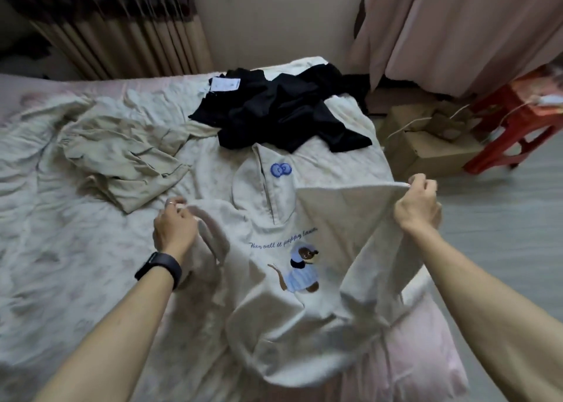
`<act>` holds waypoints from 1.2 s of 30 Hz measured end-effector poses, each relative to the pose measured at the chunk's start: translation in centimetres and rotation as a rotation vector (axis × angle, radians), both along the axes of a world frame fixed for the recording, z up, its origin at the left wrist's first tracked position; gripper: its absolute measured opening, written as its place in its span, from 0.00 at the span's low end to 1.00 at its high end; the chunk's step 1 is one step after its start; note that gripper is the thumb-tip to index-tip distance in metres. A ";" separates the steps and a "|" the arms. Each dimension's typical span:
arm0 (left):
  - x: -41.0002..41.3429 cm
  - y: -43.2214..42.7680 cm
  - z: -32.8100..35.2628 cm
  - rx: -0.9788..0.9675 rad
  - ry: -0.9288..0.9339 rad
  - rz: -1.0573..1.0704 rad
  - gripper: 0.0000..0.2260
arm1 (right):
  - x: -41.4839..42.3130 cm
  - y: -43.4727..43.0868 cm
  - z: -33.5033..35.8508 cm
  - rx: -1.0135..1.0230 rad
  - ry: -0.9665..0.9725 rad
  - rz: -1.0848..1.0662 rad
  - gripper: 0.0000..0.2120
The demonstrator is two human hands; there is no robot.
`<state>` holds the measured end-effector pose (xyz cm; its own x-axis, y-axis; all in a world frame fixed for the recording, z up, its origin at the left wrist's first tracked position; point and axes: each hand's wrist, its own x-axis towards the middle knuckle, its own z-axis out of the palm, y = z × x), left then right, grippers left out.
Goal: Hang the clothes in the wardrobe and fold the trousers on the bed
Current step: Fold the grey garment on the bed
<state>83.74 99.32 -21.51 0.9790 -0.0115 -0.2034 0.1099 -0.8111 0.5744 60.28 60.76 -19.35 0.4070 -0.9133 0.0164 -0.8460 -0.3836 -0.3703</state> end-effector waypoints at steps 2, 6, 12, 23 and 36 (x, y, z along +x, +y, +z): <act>-0.6 -2.2 1.1 0.054 -0.139 -0.018 0.17 | 0.4 0.0 0.8 -0.003 -0.151 -0.005 0.18; -9.9 -3.7 -2.3 -0.006 -0.029 -0.123 0.14 | -4.0 6.6 -3.5 0.215 -0.141 0.045 0.22; -22.2 1.2 -11.4 -0.082 0.551 0.318 0.22 | -15.7 17.1 -14.4 0.702 -0.126 -0.491 0.24; -25.6 3.3 -19.8 -0.641 0.814 0.733 0.20 | -19.1 18.6 -21.4 1.382 -0.761 -0.780 0.15; -26.6 3.2 -16.3 -0.516 0.541 0.377 0.11 | -20.1 17.3 -18.0 1.222 -0.611 -0.472 0.06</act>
<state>57.11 102.47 -37.79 0.7047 0.0772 -0.7053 0.6885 -0.3144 0.6535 40.14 78.07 -37.38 0.2839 -0.5280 -0.8004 -0.3944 0.6965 -0.5994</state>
